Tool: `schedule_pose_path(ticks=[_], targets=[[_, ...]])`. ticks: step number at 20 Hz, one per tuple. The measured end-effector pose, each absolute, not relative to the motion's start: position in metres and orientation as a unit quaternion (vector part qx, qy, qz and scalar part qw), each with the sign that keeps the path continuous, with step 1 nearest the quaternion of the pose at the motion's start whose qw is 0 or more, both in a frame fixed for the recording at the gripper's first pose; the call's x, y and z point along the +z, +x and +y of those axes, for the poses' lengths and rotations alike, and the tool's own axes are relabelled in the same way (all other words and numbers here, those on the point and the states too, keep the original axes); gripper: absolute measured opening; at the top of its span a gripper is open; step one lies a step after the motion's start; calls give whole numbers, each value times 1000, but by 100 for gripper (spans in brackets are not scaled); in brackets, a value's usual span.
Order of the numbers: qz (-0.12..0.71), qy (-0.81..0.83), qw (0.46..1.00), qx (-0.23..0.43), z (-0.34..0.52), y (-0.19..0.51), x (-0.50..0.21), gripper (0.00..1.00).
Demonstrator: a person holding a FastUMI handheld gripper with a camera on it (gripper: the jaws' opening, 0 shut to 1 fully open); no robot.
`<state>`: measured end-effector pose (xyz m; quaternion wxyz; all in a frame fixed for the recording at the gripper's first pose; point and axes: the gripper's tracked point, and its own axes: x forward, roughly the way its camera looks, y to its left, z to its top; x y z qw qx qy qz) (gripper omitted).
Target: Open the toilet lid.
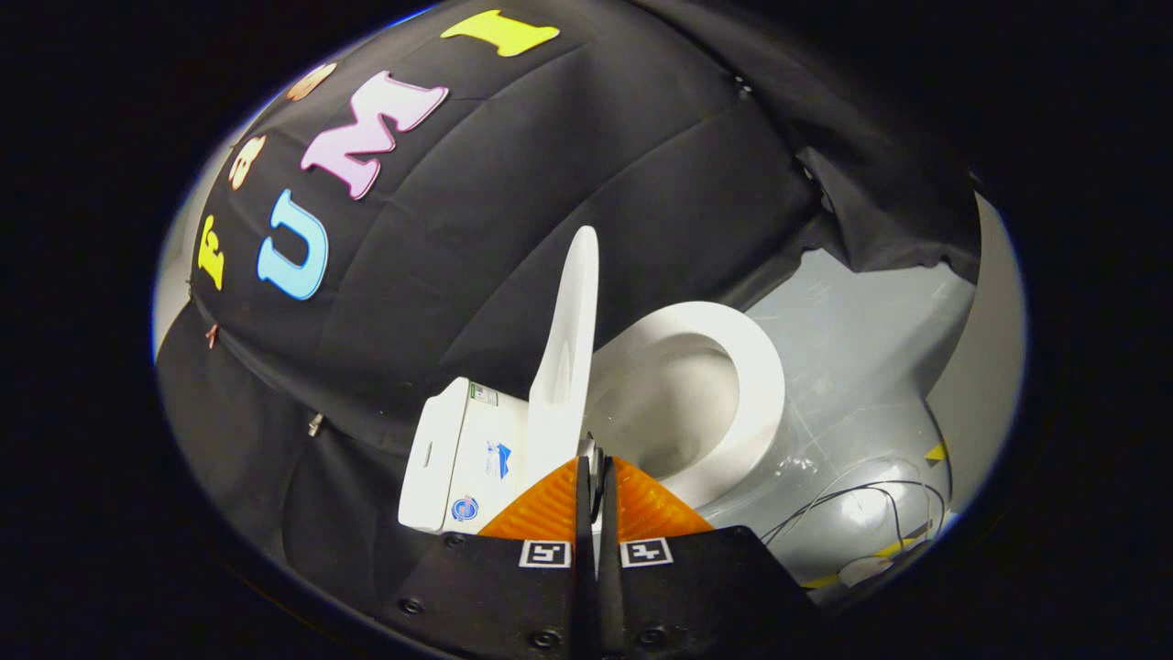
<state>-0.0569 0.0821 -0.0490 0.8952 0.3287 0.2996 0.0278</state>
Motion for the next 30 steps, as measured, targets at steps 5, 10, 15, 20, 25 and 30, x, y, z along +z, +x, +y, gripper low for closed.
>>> schedule_pose_path(ticks=[5, 10, 15, 20, 25, 30], targets=[[299, 283, 911, 15, 108, -53, -23, 5], [289, 239, 927, 3, 137, -52, 0, 6], [283, 207, 937, 4, 172, -52, 24, 6], [278, 183, 943, -1, 208, -48, 44, 7], [275, 152, 949, -6, 247, -46, 61, 7], [273, 133, 953, -2, 290, -42, 74, 7]])
